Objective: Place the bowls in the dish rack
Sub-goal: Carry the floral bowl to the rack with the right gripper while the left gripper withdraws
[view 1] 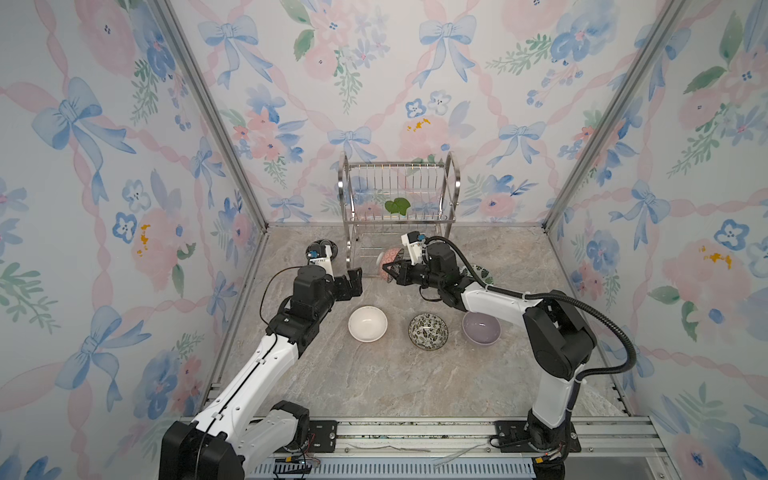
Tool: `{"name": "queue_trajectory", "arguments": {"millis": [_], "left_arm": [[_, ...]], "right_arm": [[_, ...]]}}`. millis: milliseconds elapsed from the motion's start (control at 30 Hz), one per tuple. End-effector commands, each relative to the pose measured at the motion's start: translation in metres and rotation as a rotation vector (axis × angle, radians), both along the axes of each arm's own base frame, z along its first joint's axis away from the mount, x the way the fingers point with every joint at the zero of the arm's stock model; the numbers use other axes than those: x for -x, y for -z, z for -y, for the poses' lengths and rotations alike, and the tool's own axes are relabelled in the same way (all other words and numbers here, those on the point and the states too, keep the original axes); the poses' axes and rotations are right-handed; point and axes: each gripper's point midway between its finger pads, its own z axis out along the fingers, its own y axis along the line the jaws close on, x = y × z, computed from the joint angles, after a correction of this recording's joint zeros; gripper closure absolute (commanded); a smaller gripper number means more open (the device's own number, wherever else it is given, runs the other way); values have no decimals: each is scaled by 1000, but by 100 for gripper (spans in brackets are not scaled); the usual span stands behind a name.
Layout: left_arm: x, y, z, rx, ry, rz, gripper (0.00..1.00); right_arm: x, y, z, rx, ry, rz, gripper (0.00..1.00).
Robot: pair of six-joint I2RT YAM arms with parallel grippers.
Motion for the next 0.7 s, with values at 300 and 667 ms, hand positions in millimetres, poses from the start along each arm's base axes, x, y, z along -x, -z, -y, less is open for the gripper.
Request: {"name": "queue_trajectory", "arguments": {"millis": [300, 667], "left_arm": [[-53, 48, -11, 92, -115, -108, 2], [-101, 68, -4, -6, -104, -144, 14]], "right_arm": [[-15, -38, 4, -108, 3, 107, 100], [-14, -41, 9, -150, 12, 72, 100]]}}
